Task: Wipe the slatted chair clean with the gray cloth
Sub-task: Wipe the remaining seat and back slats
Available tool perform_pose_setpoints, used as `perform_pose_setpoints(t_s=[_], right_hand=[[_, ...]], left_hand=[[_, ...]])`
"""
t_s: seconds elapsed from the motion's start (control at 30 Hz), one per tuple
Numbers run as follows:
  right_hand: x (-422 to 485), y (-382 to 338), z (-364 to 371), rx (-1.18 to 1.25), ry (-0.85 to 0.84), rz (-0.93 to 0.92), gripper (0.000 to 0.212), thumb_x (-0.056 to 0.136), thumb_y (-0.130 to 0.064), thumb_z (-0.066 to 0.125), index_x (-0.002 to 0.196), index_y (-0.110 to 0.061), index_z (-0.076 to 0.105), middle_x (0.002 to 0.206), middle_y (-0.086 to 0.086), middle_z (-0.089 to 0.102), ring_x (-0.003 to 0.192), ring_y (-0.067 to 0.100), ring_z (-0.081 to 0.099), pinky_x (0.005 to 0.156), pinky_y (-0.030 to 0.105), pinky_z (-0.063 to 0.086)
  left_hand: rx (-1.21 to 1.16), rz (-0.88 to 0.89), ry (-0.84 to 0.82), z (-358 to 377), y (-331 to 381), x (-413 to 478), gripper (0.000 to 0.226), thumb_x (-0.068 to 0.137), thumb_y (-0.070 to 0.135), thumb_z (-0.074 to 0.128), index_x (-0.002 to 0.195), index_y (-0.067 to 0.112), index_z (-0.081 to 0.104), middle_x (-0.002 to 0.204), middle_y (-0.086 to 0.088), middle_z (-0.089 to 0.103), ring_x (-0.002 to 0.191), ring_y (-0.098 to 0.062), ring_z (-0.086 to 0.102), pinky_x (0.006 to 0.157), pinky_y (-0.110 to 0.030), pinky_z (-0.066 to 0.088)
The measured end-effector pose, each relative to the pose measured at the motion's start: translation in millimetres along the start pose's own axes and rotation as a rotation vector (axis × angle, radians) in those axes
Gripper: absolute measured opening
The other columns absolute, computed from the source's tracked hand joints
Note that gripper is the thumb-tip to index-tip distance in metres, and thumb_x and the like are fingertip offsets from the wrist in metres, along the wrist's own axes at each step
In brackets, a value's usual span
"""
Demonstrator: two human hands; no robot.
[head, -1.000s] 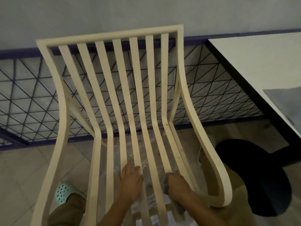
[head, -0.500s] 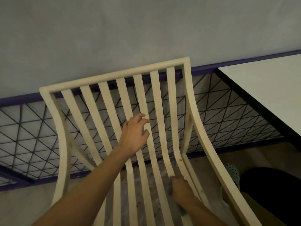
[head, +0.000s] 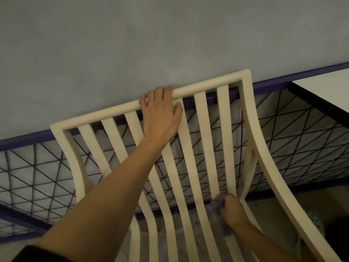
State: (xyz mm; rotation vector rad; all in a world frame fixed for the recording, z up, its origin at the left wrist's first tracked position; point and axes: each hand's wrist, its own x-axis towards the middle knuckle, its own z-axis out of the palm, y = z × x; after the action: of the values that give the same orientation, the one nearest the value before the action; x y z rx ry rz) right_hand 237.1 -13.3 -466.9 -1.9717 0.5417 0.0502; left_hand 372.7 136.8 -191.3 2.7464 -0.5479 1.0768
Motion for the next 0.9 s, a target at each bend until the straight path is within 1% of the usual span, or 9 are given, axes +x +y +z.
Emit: perform_pose_setpoints(t_s=[0.07,0.17,0.23,0.37,0.5,0.63,0.7,0.77,0.9], right_hand=[[3,-10,-6,-0.196,0.016,-0.15,0.034,0.084,0.004,0.044,0.059,-0.018,0.044,0.059,0.001,0.041,0.054,0.012,0.039,0.054,0.016,0.035],[-2,-35,-16,-0.289,0.011,-0.23,0.012,0.089,-0.008,0.057,0.086,-0.018,0.064,0.077,0.0,0.056,0.068,0.013,0.048,0.064,0.015,0.037],[-3,-58,-22,-0.198,0.037,-0.296,0.012,0.089,-0.007,0.058,0.097,-0.011,0.067,0.086,0.002,0.064,0.082,0.016,0.061,0.074,0.021,0.046],[-1,-129,-47,0.013,0.103,-0.485,0.017,0.091,-0.002,0.056,0.097,-0.014,0.066,0.092,-0.001,0.065,0.086,0.004,0.062,0.075,0.006,0.046],[16,-202,-83,-0.028,0.233,-0.706,0.016,0.093,-0.009,0.054,0.101,-0.02,0.062,0.099,0.0,0.063,0.092,0.01,0.061,0.082,0.022,0.051],[24,-257,-111,-0.141,0.36,-0.77,0.014,0.094,-0.011,0.05,0.105,-0.016,0.058,0.104,0.001,0.054,0.09,0.013,0.053,0.078,0.023,0.044],[26,-265,-113,-0.209,0.368,-0.803,0.01,0.092,-0.009,0.051,0.1,-0.015,0.054,0.107,0.006,0.052,0.091,0.019,0.054,0.078,0.03,0.048],[26,-257,-108,-0.257,0.348,-0.787,0.013,0.09,-0.008,0.051,0.1,-0.016,0.05,0.107,0.006,0.049,0.09,0.021,0.053,0.078,0.036,0.051],[20,-215,-89,-0.273,0.307,-0.729,0.025,0.09,-0.004,0.048,0.11,-0.018,0.049,0.108,0.002,0.046,0.09,0.017,0.051,0.078,0.031,0.05]], left_hand=[[-0.013,-0.033,0.024,0,4,0,0.039,0.093,0.038,0.042,0.125,0.018,0.053,0.112,-0.002,0.055,0.104,-0.023,0.048,0.101,-0.038,0.026],[-0.019,-0.05,0.005,-4,6,2,0.039,0.094,0.04,0.04,0.124,0.018,0.054,0.111,-0.002,0.055,0.104,-0.023,0.048,0.102,-0.038,0.025],[-0.034,-0.043,-0.018,-6,6,2,0.04,0.095,0.04,0.04,0.125,0.018,0.053,0.113,-0.003,0.055,0.106,-0.023,0.048,0.103,-0.038,0.025],[-0.074,-0.047,-0.063,-12,6,3,0.041,0.096,0.041,0.04,0.129,0.019,0.051,0.118,-0.003,0.054,0.112,-0.023,0.046,0.106,-0.039,0.023],[-0.089,-0.044,-0.095,-17,5,4,0.044,0.095,0.045,0.036,0.129,0.02,0.05,0.119,-0.002,0.054,0.114,-0.024,0.046,0.108,-0.04,0.024],[-0.082,-0.052,-0.101,-16,7,4,0.048,0.093,0.047,0.033,0.128,0.019,0.051,0.119,-0.003,0.055,0.114,-0.024,0.046,0.107,-0.04,0.022],[-0.08,-0.06,-0.096,-15,7,4,0.049,0.093,0.047,0.032,0.128,0.019,0.051,0.119,-0.004,0.055,0.113,-0.025,0.046,0.107,-0.041,0.023],[-0.08,-0.06,-0.092,-14,7,4,0.048,0.093,0.047,0.033,0.127,0.019,0.051,0.118,-0.004,0.055,0.113,-0.025,0.046,0.107,-0.041,0.023],[-0.081,-0.058,-0.093,-14,6,3,0.047,0.094,0.046,0.034,0.128,0.019,0.051,0.118,-0.003,0.054,0.113,-0.024,0.046,0.107,-0.041,0.022]])
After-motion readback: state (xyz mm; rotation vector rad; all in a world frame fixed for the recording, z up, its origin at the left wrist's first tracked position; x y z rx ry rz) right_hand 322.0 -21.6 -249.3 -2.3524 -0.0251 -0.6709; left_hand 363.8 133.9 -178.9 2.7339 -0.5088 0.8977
